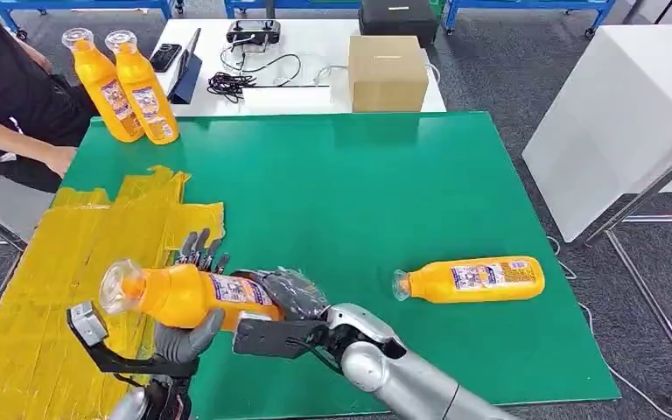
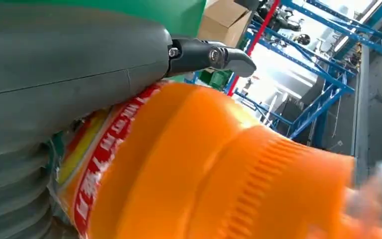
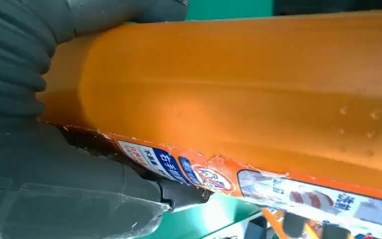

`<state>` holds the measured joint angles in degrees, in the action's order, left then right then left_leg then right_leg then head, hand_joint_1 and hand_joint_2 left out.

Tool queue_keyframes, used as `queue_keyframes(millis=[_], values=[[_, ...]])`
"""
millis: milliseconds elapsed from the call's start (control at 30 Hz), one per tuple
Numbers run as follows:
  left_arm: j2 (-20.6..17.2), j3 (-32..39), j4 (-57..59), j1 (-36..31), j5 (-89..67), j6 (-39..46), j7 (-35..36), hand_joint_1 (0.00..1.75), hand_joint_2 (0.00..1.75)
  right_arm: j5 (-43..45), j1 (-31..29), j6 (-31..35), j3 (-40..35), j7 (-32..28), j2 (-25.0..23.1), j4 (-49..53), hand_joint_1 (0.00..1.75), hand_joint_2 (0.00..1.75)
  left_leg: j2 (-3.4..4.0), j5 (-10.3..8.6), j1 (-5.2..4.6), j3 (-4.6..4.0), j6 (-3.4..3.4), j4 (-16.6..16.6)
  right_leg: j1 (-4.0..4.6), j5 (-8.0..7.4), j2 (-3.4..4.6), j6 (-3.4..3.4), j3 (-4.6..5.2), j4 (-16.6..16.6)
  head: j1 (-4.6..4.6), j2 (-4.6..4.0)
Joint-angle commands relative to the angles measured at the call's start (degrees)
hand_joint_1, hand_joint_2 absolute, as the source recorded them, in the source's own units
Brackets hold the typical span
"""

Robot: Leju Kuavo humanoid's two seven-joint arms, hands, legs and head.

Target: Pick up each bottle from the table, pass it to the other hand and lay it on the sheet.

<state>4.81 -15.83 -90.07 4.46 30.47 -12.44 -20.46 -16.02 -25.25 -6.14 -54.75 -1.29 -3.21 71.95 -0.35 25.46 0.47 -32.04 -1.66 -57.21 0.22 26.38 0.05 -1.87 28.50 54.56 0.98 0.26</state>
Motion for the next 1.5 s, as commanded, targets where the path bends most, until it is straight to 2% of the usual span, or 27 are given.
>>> queue_keyframes(millis=[33, 67, 100, 133, 700, 733, 767, 800, 833, 867, 1067, 1100, 1133, 1200, 1433, 1500], values=[[-0.22, -0.87, 4.91, -3.69, -0.28, -0.08, 0.67, 0.00, 1.75, 0.75, -2.59, -1.44, -6.99, -0.59, -1.23, -0.20, 1.75, 1.75, -0.01, 0.00, -0.01, 0.05, 0.06, 0.05, -0.01, 0.02, -0.03, 0.01, -0.03, -0.02, -0.02, 0.00], [-0.36, -1.08, 5.10, -3.81, -0.73, -0.17, 0.56, 0.00, 1.75, 1.21, -3.05, -1.16, -7.28, -0.56, -1.24, 0.06, 1.75, 1.75, 0.02, 0.00, -0.01, 0.06, 0.07, 0.06, -0.01, 0.03, -0.01, 0.01, -0.04, -0.01, -0.02, 0.00], [-0.32, -1.08, 5.38, -3.85, -0.82, -0.19, 0.55, 0.30, 1.75, 1.81, -3.37, -0.81, -7.44, -0.28, -1.22, 0.29, 1.75, 1.75, 0.01, 0.00, -0.01, 0.03, 0.04, 0.03, -0.01, 0.02, -0.01, 0.00, -0.01, 0.00, -0.02, 0.00], [-0.21, -0.98, 5.46, -3.84, -0.84, -0.32, 0.47, 1.75, 1.75, 2.21, -3.71, -0.48, -7.63, 0.07, -1.13, 0.22, 1.75, 1.75, 0.03, 0.00, -0.01, 0.03, 0.05, 0.02, -0.01, 0.02, 0.01, 0.01, 0.00, 0.02, -0.02, 0.00], [0.86, 0.62, 5.83, -3.84, 0.12, -0.88, -0.50, 1.75, 1.75, 1.51, -2.18, 1.51, -6.39, -0.49, -0.24, -2.53, 1.75, 1.75, -0.01, -0.01, -0.01, 0.07, 0.06, 0.07, -0.01, 0.01, -0.04, 0.01, -0.05, -0.03, -0.02, 0.00], [0.95, 1.08, 5.62, -3.64, 0.35, -0.68, -0.67, 1.75, 1.75, 0.48, -1.70, 2.78, -5.92, -0.81, 0.07, -2.34, 0.65, 1.75, -0.04, -0.02, 0.00, 0.04, 0.04, 0.06, 0.00, 0.01, -0.07, 0.01, -0.04, -0.04, -0.04, 0.00], [0.96, 1.39, 5.42, -3.55, 0.29, -0.38, -0.82, 1.75, 1.75, 0.00, -1.36, 3.26, -5.62, -0.98, 0.30, -2.16, 0.24, 1.75, -0.06, -0.02, 0.00, 0.08, 0.06, 0.08, 0.00, 0.01, -0.09, 0.00, -0.08, -0.06, 0.00, 0.00], [0.83, 1.48, 5.34, -3.53, 0.32, -0.44, -0.82, 1.75, 1.75, -0.05, -1.28, 3.29, -5.58, -1.01, 0.45, -2.11, 0.00, 1.75, -0.07, -0.02, 0.01, 0.08, 0.05, 0.08, 0.01, 0.01, -0.10, 0.00, -0.08, -0.08, -0.02, 0.00], [0.63, 1.98, 4.92, -3.56, -2.43, 1.69, -1.95, 1.75, 1.75, -0.22, -0.51, 3.83, -4.66, -1.09, 1.08, -1.36, 0.00, 1.75, -0.06, -0.01, 0.01, 0.06, 0.04, 0.06, 0.01, 0.02, -0.09, 0.00, -0.07, -0.06, -0.02, 0.00], [0.31, 2.46, 4.56, -3.77, -6.33, 4.62, -3.76, 1.75, 1.75, -0.97, 0.24, 5.28, -3.61, -0.62, 1.90, -0.83, 0.00, 0.00, -0.05, -0.01, 0.01, 0.08, 0.05, 0.08, 0.01, 0.02, -0.09, -0.01, -0.08, -0.08, -0.02, 0.00], [-2.95, 6.06, 5.15, -7.53, -35.76, 27.67, -9.39, 1.75, 1.75, -2.99, 5.21, 8.87, 6.87, -2.07, 10.17, 10.52, 0.00, 0.00, -0.27, -0.06, 0.02, -0.10, 0.02, 0.01, 0.01, 0.02, -0.29, -0.02, 0.03, -0.03, 0.00, 0.00], [-3.57, 6.32, 5.17, -7.60, -40.75, 31.19, -9.07, 1.75, 1.75, -3.26, 5.89, 9.10, 8.59, -2.08, 11.36, 12.57, 0.00, 0.00, -0.32, -0.07, -0.01, -0.09, 0.03, 0.00, -0.03, 0.04, -0.34, -0.03, 0.03, -0.01, -0.02, 0.00], [-4.87, 6.55, 5.88, -7.71, -52.45, 38.86, -7.29, 1.75, 1.75, -4.35, 7.45, 11.16, 11.88, -3.69, 12.53, 15.62, 0.00, 0.00, -0.23, -0.05, 0.02, -0.10, 0.03, 0.00, 0.01, 0.01, -0.25, -0.02, 0.05, -0.02, 0.02, 0.00], [-5.87, 7.04, 5.09, -6.72, -62.81, 43.50, -4.02, 1.75, 1.75, -5.51, 9.55, 11.31, 17.02, -3.76, 14.71, 19.65, 0.00, 0.00, -0.23, -0.05, -0.04, -0.08, 0.02, 0.01, -0.05, 0.04, -0.25, -0.02, 0.04, 0.00, -0.02, 0.00], [-5.94, 6.67, 5.46, -6.61, -64.74, 44.05, -3.74, 1.75, 1.75, -6.75, 10.40, 10.28, 18.54, -4.28, 13.36, 19.41, 0.00, 0.00, -0.05, 0.00, -0.06, -0.03, 0.04, 0.02, -0.07, 0.02, -0.06, -0.01, 0.03, -0.01, -0.02, 0.00], [-8.18, 6.30, 7.32, -6.70, -79.99, 47.53, 4.08, 1.75, 1.75, -8.12, 11.01, 12.16, 20.90, -3.21, 16.49, 21.19, 0.00, 0.00, -0.06, -0.02, -0.06, -0.04, 0.05, 0.03, -0.07, 0.02, -0.10, 0.00, 0.05, -0.02, -0.02, 0.00]])
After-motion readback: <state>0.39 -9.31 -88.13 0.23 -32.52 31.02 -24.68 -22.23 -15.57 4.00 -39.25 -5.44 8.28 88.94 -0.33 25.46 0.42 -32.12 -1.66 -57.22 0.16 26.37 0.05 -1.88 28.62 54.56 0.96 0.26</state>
